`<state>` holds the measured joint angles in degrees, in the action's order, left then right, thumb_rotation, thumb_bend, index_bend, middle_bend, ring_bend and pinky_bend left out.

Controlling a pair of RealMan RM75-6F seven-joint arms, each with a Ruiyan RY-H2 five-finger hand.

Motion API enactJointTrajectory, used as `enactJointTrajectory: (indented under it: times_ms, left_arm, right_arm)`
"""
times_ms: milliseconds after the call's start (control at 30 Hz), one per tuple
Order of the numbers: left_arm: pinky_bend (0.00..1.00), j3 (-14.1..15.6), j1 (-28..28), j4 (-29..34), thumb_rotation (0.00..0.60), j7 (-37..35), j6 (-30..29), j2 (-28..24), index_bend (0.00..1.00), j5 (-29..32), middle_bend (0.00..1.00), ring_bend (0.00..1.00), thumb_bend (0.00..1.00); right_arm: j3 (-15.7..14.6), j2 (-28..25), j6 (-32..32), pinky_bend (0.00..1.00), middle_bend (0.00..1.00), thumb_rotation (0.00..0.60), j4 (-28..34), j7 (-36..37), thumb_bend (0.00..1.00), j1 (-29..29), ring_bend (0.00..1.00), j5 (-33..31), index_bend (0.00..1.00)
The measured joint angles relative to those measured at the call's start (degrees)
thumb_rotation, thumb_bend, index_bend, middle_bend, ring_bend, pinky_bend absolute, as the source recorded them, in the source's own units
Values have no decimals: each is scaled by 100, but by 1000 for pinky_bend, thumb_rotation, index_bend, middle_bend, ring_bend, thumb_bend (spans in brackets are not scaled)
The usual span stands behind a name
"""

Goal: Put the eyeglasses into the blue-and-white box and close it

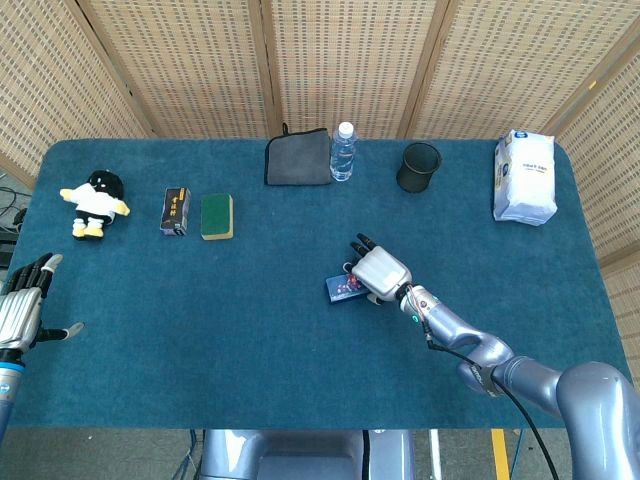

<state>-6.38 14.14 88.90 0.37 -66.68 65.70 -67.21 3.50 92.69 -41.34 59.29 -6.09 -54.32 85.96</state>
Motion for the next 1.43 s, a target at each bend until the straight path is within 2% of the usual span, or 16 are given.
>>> enactJointTrajectory:
  times_ms: [167, 233, 300, 367, 400, 467, 700, 1000, 1100, 1200, 1300, 1433]
  left_arm:
    - [0, 4, 0, 13, 600, 17, -13, 7, 0, -10, 0, 0, 0]
    - [0, 6, -3, 15, 600, 20, -19, 8, 0, -14, 0, 0, 0]
    - [0, 8, -4, 23, 600, 20, -21, 7, 0, -19, 0, 0, 0]
    - [0, 12, -6, 32, 600, 21, -28, 4, 0, -31, 0, 0, 0]
    - [0, 14, -8, 38, 600, 19, -34, 2, 0, -41, 0, 0, 0]
    - [0, 18, -13, 55, 600, 10, -52, -8, 0, -68, 0, 0, 0]
    - [0, 50, -55, 116, 600, -72, -139, -60, 0, -210, 0, 0, 0]
    - [0, 82, -132, 209, 600, -192, -295, -159, 0, -377, 0, 0, 0]
    - [0, 78, -175, 218, 600, -165, -426, -160, 0, -403, 0, 0, 0]
    - [0, 79, -225, 202, 600, -65, -610, -115, 0, -459, 0, 0, 0]
    - [0, 92, -282, 182, 600, -1, -839, -64, 0, -611, 0, 0, 0]
    - [0, 145, -392, 121, 600, -22, -1209, -13, 0, -970, 0, 0, 0]
  right_arm:
    - [-12, -33, -28, 43, 552, 600, 13, 76, 441, 20, 198, -17, 412]
    - [-11, -71, 9, 45, 424, 600, 70, 82, 424, 25, 198, -56, 378]
    - [-16, -118, 67, 45, 175, 600, 142, 88, 317, 26, 134, -92, 230]
    - [-14, -184, 121, 45, 36, 600, 256, 105, 205, 28, 43, -143, 84]
    - [-8, -217, 131, 45, 3, 600, 314, 107, 170, 32, 10, -167, 29]
    - [16, -300, 127, 45, 0, 600, 462, 84, 156, 46, 0, -224, 0]
    - [159, -596, -314, 45, 0, 600, 1031, -176, 143, 183, 0, -326, 0]
    - [193, -1308, -1016, 45, 0, 600, 2028, -496, 143, 667, 0, -446, 0]
    - [136, -1526, -1541, 45, 0, 600, 2276, -546, 133, 1025, 0, -444, 0]
    - [44, -1676, -2234, 45, 0, 600, 2407, -609, 63, 1463, 0, -383, 0]
    - [-90, -1776, -2971, 42, 0, 600, 2482, -593, 12, 2006, 0, -320, 0]
    - [-359, -1859, -3965, 6, 0, 600, 2496, -444, 0, 2938, 0, -263, 0]
